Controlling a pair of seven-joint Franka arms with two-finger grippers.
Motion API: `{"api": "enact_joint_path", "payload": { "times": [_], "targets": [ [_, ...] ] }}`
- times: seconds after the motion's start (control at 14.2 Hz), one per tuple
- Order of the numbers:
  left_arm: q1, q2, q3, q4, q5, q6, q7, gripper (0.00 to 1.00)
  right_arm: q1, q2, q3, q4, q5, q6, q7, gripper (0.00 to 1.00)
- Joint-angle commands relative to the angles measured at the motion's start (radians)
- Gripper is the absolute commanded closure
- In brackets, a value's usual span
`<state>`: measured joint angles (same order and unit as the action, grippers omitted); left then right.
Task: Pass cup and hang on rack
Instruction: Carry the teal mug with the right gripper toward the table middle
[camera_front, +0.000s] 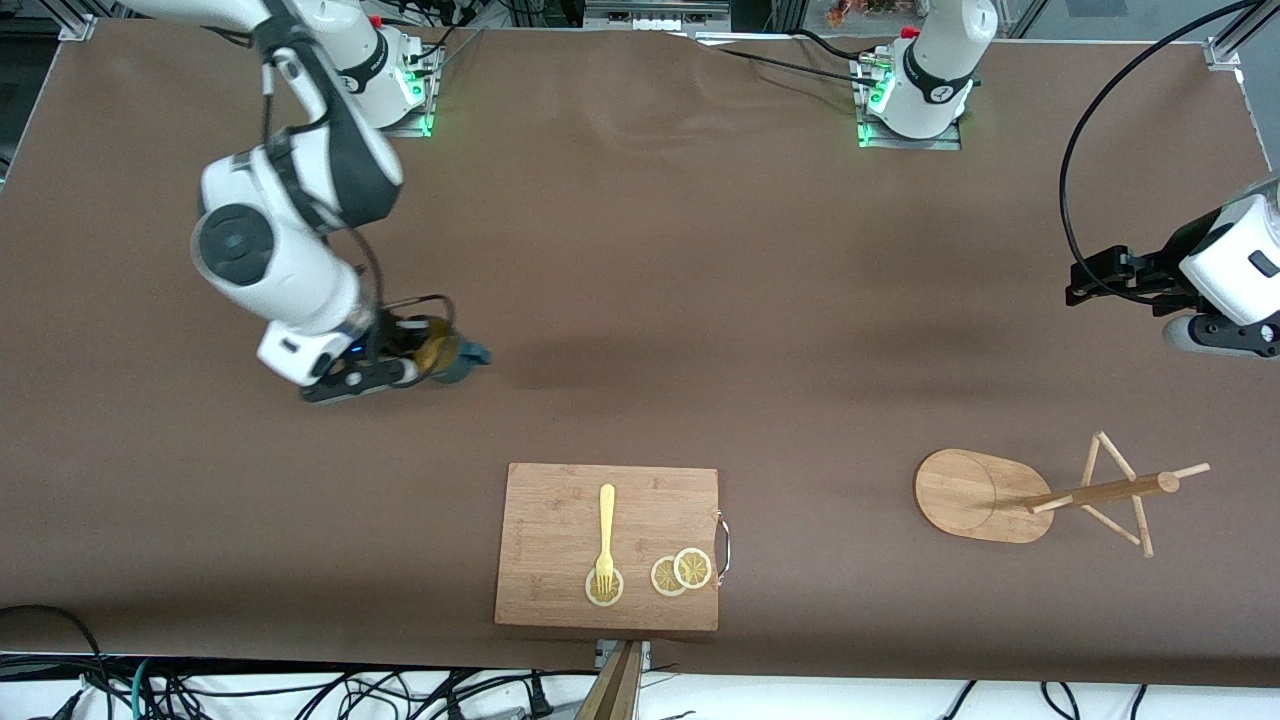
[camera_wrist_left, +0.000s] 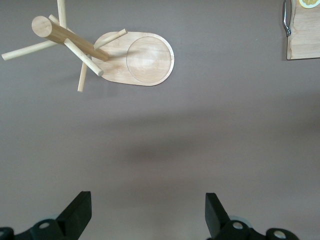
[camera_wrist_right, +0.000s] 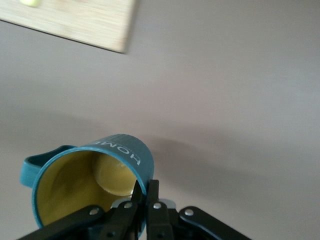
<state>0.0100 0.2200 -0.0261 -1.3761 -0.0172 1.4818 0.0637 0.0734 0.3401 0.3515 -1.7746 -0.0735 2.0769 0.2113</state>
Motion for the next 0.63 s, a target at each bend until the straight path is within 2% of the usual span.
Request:
{"api": "enact_joint_path", "payload": {
  "times": [0.0, 0.35, 0.56],
  "targets": [
    [-0.007, 0.022, 0.005, 0.041, 0.017, -0.023, -0.001, 0.0, 0.153, 0.115, -0.003, 0.115, -0.006, -0.015, 0.173, 1.0],
    [0.004, 0.022, 0.005, 0.038, 0.003, -0.04, 0.001, 0.0, 0.394, 0.363, -0.017, 0.394, -0.028, -0.003, 0.382, 1.0],
    [-0.005, 0.022, 0.003, 0.034, 0.01, -0.07, 0.002, 0.0, 0.521, 0.447, -0.083, 0.448, -0.083, 0.066, 0.479, 1.0]
  ]
}}
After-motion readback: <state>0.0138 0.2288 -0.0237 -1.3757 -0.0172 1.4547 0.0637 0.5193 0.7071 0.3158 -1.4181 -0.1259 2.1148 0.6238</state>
